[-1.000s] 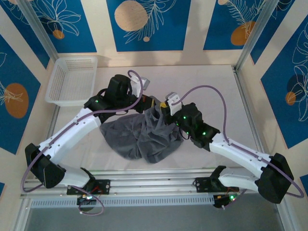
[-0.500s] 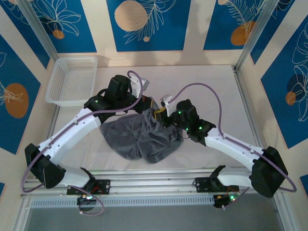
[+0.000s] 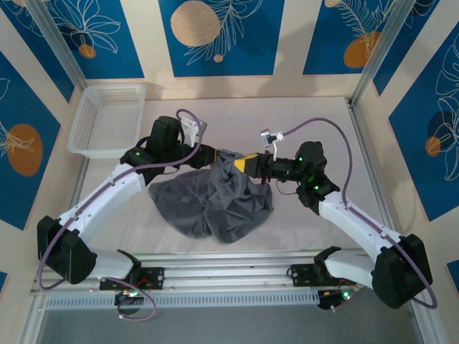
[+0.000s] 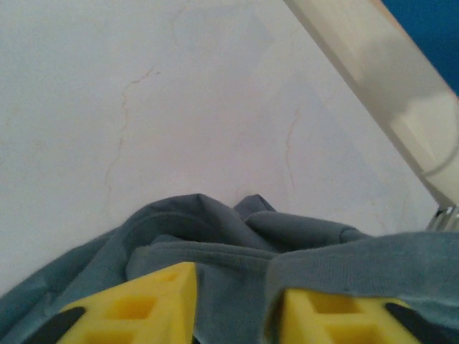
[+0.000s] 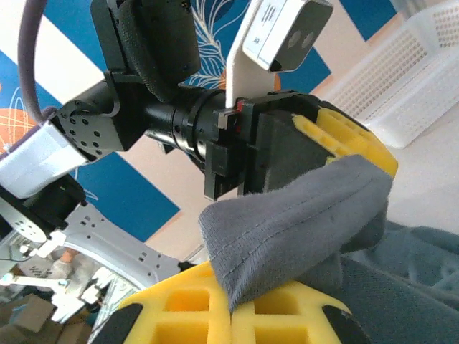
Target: Fold the inside-out t-shirt
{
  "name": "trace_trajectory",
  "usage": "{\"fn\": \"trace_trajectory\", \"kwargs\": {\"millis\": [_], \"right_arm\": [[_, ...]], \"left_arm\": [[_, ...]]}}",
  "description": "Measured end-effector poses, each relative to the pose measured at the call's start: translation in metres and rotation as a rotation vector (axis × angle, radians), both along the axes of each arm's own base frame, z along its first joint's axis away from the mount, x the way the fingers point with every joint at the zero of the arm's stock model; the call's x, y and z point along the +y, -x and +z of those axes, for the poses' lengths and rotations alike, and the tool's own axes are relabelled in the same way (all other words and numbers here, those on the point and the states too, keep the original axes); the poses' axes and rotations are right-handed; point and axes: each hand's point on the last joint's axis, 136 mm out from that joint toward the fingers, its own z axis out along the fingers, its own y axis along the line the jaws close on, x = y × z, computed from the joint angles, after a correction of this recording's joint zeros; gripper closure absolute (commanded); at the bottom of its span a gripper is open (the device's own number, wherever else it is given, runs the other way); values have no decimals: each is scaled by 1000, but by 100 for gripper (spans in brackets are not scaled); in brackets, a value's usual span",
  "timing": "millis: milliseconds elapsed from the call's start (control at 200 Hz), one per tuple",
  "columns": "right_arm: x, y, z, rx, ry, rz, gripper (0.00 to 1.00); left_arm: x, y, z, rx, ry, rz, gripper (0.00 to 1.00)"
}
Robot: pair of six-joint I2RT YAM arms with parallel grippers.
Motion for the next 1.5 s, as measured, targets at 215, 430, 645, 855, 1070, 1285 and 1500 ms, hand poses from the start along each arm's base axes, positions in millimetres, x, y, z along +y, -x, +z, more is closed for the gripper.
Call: {"fn": "trace_trajectory", "kwargs": {"millis": [215,430,645,855,1070,1285,1500], "right_arm": [[-11,-20,-13,101,26,-82,100],[-28,-50,-37,220,78,-265,100],[-31,-63,-46,280,96,-325,100],[-24,-61,-45,289,97,-309,100],[-21,-58,-47,293,103,-298,100],[-20,-56,-46,293,100,-293,100],[-15,-51,-46,293,102,-269,100]], "left_arm": [[22,43,13,20,88,36,66],[-2,78,26,183,339,59,85],[-62,79,-25,452,320,60,76],[-78,50,-67,515,288,155,63],[-80,27,-45,444,391,195,57],[-62,12,-52,433,379,287,53],[-37,2,-63,442,380,371,75]]}}
